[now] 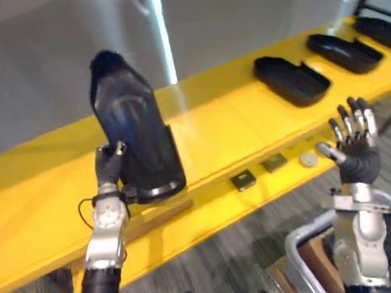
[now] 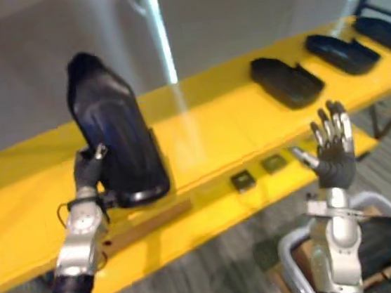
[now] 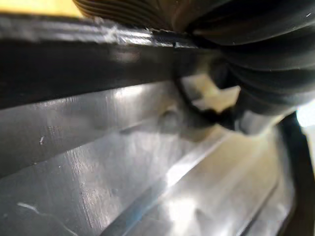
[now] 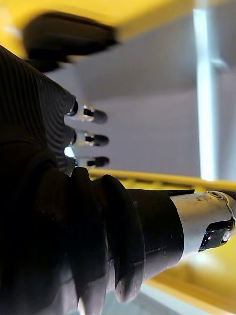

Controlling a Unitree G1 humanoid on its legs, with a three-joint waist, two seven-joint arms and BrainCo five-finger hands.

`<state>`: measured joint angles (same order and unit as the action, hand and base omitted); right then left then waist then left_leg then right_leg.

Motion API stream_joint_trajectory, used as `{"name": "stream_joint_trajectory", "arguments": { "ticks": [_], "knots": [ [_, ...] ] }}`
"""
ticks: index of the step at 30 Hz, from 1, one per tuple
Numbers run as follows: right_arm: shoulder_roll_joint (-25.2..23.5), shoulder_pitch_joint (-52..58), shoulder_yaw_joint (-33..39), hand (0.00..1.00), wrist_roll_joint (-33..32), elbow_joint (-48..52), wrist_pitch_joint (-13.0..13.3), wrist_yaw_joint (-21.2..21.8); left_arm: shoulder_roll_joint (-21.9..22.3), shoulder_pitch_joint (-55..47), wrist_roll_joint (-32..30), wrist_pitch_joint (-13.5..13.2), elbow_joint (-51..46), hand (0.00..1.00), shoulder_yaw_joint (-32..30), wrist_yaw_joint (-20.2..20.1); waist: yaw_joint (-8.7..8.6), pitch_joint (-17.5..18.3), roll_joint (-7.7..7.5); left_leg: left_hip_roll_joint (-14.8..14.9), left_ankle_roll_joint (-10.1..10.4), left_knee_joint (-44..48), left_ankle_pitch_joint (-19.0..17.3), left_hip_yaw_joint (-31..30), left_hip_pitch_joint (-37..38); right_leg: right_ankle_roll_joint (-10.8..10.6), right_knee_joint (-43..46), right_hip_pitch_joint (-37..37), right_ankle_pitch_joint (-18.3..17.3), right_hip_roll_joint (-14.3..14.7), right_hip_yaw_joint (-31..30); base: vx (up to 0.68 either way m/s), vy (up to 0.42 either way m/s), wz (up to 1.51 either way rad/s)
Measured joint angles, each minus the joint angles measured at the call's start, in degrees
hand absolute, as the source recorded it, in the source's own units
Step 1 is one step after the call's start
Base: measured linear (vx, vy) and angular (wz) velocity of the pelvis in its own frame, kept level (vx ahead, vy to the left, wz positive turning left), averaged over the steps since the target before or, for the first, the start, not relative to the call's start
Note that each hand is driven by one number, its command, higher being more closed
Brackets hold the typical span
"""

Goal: Walk over and take plastic housings, then place them on the shelf

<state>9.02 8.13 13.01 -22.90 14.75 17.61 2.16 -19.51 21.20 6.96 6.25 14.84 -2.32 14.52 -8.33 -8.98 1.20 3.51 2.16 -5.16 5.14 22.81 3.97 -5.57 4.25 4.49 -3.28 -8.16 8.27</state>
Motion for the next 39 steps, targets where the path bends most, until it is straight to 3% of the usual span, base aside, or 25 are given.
{"name": "stream_joint_trajectory", "arguments": {
  "ticks": [3, 5, 9, 14, 17, 26, 35, 36, 39],
  "knots": [
    [0.1, 3.6, 0.6, 0.00, -2.1, 0.7, -0.6, 3.1, -5.0, 9.1, 4.3, 1.9, 11.9, 1.00, 0.8, -0.1, -3.39, 0.7, 0.66, 0.9, 0.1, 0.0, 0.0, 3.6, 0.0, 0.4, -0.7, -1.9, 1.4, 1.2, -3.8, -0.02, 0.006, -0.58],
    [0.0, 5.2, 0.5, 0.00, -4.5, 0.7, -0.9, 5.5, -6.7, 13.6, 6.8, 2.8, 16.2, 1.00, 1.1, -0.8, -4.63, 0.9, 1.00, 1.2, 0.1, 0.0, 0.0, 5.2, 0.0, 0.4, -1.1, -2.7, 2.2, 1.6, -5.4, -0.01, 0.005, -0.45],
    [0.1, 8.0, -1.1, 0.00, -11.3, 0.8, -4.7, 11.9, -9.0, 21.3, 11.0, 6.5, 25.6, 1.00, 2.7, -1.4, -7.45, 1.7, 2.28, 2.1, 0.5, 0.0, -0.2, 7.3, 0.1, 0.7, -1.3, -3.9, 2.5, 2.0, -7.8, 0.01, 0.001, -0.29],
    [0.6, 11.6, -8.2, 0.00, -12.3, 0.8, -10.3, 18.3, -10.1, 23.4, 15.8, 12.3, 33.2, 1.00, 3.6, -0.5, -9.08, 2.0, 2.87, 2.7, 0.8, 0.0, -0.3, 9.2, 0.6, 0.5, -0.8, -5.0, 3.1, 2.8, -10.2, 0.02, 0.002, -0.23],
    [0.6, 13.0, -11.7, 0.00, -12.3, 0.9, -12.2, 19.4, -10.1, 23.3, 18.2, 15.1, 37.3, 1.00, 3.4, 1.6, -9.68, 2.0, 2.97, 2.8, 0.8, 0.0, -0.3, 9.6, 0.5, 0.5, -0.5, -5.6, 3.1, 3.0, -10.8, 0.00, -0.003, -0.11],
    [1.7, 13.8, -13.0, 0.00, -12.3, 3.1, -13.9, 18.9, -10.2, 22.4, 24.3, 16.1, 42.1, 1.00, 0.1, 11.4, -10.29, 1.5, 3.83, 2.8, 0.9, 0.0, -0.4, 11.2, -0.2, 0.5, 0.3, -7.5, 3.0, 3.2, -12.6, -0.01, 0.000, -0.09],
    [2.7, 13.6, -13.3, 0.00, -12.4, 3.3, -13.9, 17.5, -10.2, 22.4, 26.9, 16.0, 43.6, 1.00, -1.8, 16.1, -11.45, -1.3, 5.60, 2.7, 0.9, 0.1, -0.3, 11.3, -1.2, 0.4, 1.8, -9.4, 2.8, 3.2, -12.9, 0.00, 0.000, 0.00],
    [2.7, 13.6, -13.3, 0.00, -12.4, 3.3, -13.9, 17.5, -10.2, 22.4, 26.9, 16.0, 43.6, 0.00, -1.8, 16.5, -11.55, -1.6, 5.73, 2.7, 0.9, 0.3, -0.3, 11.2, -1.1, 0.4, 2.3, -9.5, 2.4, 3.2, -12.9, 0.03, -0.001, 0.02],
    [2.7, 13.6, -13.3, 0.00, -12.4, 3.3, -13.9, 17.4, -10.2, 22.4, 27.0, 15.7, 43.4, 0.00, -1.8, 16.7, -11.58, -2.1, 5.80, 2.7, 0.9, 0.3, -0.3, 11.1, -1.1, 0.5, 2.9, -9.7, 2.0, 3.2, -12.8, 0.00, -0.003, 0.01]
  ]
}}
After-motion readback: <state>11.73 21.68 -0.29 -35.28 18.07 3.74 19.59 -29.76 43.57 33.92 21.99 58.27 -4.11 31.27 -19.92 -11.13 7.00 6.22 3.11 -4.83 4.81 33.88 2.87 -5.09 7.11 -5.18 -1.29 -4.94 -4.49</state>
